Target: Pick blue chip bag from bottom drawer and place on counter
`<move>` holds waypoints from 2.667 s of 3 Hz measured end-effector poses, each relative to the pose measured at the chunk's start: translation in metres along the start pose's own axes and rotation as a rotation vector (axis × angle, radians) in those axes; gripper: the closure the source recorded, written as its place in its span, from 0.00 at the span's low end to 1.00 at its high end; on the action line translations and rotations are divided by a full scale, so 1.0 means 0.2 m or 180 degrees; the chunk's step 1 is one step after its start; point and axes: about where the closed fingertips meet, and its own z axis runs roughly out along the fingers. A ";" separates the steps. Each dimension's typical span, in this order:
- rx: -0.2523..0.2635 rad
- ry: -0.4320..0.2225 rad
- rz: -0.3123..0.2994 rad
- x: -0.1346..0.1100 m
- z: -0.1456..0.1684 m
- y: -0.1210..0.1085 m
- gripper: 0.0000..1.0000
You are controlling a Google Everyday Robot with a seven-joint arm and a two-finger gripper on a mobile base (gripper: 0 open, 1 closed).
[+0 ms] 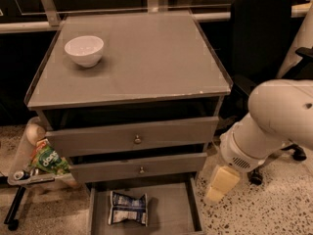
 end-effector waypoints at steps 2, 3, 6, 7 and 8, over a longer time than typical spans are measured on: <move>-0.0613 -0.0342 -0.0021 -0.08 0.55 0.09 0.00; -0.0657 -0.0341 -0.0008 -0.08 0.58 0.10 0.00; -0.0960 -0.0903 -0.0062 -0.15 1.16 0.21 0.00; -0.0922 -0.0890 -0.0067 -0.15 1.22 0.23 0.00; -0.0867 -0.0917 -0.0052 -0.18 1.44 0.21 0.00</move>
Offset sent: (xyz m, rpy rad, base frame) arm 0.0112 0.0739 -0.1572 0.2541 0.2119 0.0777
